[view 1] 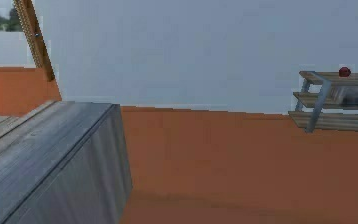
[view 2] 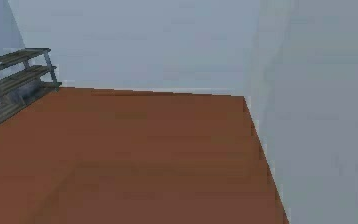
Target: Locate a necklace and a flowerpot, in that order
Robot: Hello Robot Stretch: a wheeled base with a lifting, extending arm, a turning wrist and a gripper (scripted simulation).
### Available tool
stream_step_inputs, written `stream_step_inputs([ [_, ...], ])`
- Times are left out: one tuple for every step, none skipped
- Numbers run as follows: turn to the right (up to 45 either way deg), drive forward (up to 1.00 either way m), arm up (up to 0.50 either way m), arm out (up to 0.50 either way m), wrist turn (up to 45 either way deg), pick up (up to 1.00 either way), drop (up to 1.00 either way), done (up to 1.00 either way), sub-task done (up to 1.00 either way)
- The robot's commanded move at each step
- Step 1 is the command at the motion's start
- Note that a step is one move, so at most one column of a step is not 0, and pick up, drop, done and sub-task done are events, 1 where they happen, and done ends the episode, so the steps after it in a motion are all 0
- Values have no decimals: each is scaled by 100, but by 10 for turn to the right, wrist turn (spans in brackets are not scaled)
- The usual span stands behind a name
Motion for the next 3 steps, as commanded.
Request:
stream_step_inputs([
  [0, 25, 0, 0, 0, 0, 0, 0, 0],
  [60, 0, 0, 0, 0, 0, 0, 0, 0],
  [0, 100, 0, 0, 0, 0, 0, 0, 0],
])
